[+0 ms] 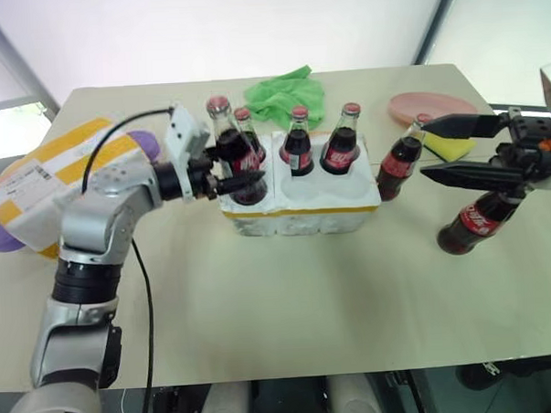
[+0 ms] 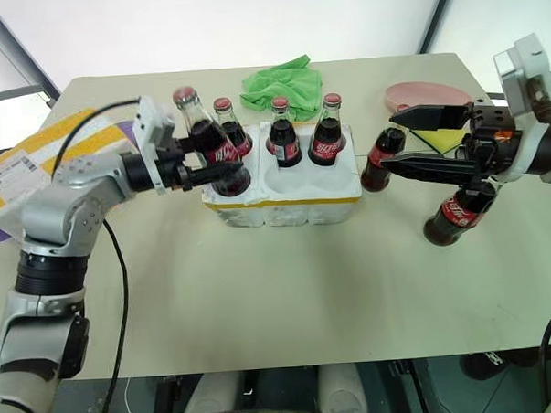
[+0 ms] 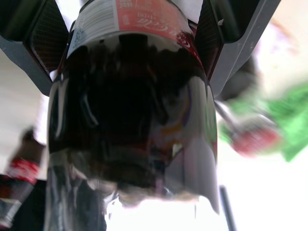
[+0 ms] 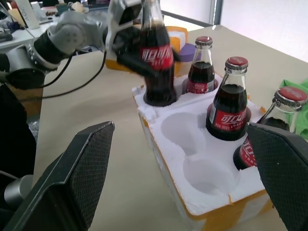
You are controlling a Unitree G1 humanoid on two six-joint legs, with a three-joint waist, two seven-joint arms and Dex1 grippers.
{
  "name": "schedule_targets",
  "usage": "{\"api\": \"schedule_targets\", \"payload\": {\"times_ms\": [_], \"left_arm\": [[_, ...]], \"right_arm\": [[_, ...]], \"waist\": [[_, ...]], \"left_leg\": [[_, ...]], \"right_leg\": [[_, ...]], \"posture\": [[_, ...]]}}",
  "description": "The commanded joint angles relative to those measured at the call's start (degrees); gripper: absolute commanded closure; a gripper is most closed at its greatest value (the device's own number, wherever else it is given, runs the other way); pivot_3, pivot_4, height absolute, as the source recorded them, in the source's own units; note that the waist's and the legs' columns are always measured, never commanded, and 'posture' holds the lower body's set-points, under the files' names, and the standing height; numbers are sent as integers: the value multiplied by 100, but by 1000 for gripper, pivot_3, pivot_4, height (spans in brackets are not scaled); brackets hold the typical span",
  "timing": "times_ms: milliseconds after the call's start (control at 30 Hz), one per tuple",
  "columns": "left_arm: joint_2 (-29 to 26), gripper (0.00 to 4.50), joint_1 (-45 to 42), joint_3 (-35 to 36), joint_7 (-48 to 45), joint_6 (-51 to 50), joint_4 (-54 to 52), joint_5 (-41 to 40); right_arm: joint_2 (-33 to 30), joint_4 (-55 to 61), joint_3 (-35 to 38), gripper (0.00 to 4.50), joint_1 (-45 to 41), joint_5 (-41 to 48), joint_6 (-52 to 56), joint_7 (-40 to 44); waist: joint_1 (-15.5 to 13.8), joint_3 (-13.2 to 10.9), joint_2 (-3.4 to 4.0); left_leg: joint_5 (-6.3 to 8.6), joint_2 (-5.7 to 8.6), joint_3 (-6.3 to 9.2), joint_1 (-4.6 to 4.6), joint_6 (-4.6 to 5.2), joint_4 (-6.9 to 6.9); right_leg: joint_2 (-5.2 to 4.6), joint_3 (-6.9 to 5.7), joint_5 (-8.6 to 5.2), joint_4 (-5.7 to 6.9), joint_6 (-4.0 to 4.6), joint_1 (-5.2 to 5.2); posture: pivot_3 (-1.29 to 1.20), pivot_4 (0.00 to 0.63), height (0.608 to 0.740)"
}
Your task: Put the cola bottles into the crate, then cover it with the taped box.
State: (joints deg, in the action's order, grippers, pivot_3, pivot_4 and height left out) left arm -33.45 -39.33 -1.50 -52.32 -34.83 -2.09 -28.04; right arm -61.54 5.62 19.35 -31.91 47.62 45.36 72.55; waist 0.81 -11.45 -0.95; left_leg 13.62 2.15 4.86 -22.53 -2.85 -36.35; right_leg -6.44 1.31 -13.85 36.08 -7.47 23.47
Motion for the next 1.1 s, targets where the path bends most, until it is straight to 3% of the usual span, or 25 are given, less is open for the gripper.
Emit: {"api": "schedule_targets", "payload": {"times_ms": [33, 400, 667, 733, 800, 1100], "left_arm": [[-21, 1690, -142, 113, -56, -10, -417, -136], [330, 1690, 2, -572, -172, 933, 419, 817], [389, 1690, 185, -629, -301, 1189, 740, 1053], [403, 646, 214, -570, -275, 1138, 754, 1028], [360, 29, 267, -484, -313, 1071, 686, 941], [173, 29, 527, 351, 98, 303, -115, 337]], "right_arm": [[-5, 122, 105, 0, -119, 102, -85, -5], [66, 87, -52, 0, -293, 68, -105, -8], [135, 112, -119, 0, -350, 64, -118, -19], [150, 112, -134, 0, -356, 59, -122, -26], [171, 108, -158, 0, -350, 41, -147, -21], [230, -117, -337, 0, -489, -88, -316, 37]], "waist": [[-3, 0, 0], [-19, 0, 0], [-16, 2, 3], [-16, 3, 4], [-11, 3, 4], [36, 2, 4]], "left_leg": [[0, 0, 0, -1, 0, 0], [1, 3, 0, -3, 2, -2], [1, 3, 0, 3, 2, -7], [1, 3, 0, 3, 2, -14], [1, 2, 0, 3, 2, -18], [1, 0, 0, 3, 2, -19]], "right_leg": [[0, 0, 0, -1, 0, 0], [-1, 0, 0, -5, 0, -4], [-1, 0, 0, -2, 0, -8], [-1, 0, 0, -1, 0, -11], [-1, 0, 0, -1, 0, -14], [-1, 0, 1, 1, -1, -11]], "posture": [[0, 150, 740], [0, 150, 740], [0, 150, 740], [0, 150, 740], [0, 150, 740], [0, 150, 740]]}}
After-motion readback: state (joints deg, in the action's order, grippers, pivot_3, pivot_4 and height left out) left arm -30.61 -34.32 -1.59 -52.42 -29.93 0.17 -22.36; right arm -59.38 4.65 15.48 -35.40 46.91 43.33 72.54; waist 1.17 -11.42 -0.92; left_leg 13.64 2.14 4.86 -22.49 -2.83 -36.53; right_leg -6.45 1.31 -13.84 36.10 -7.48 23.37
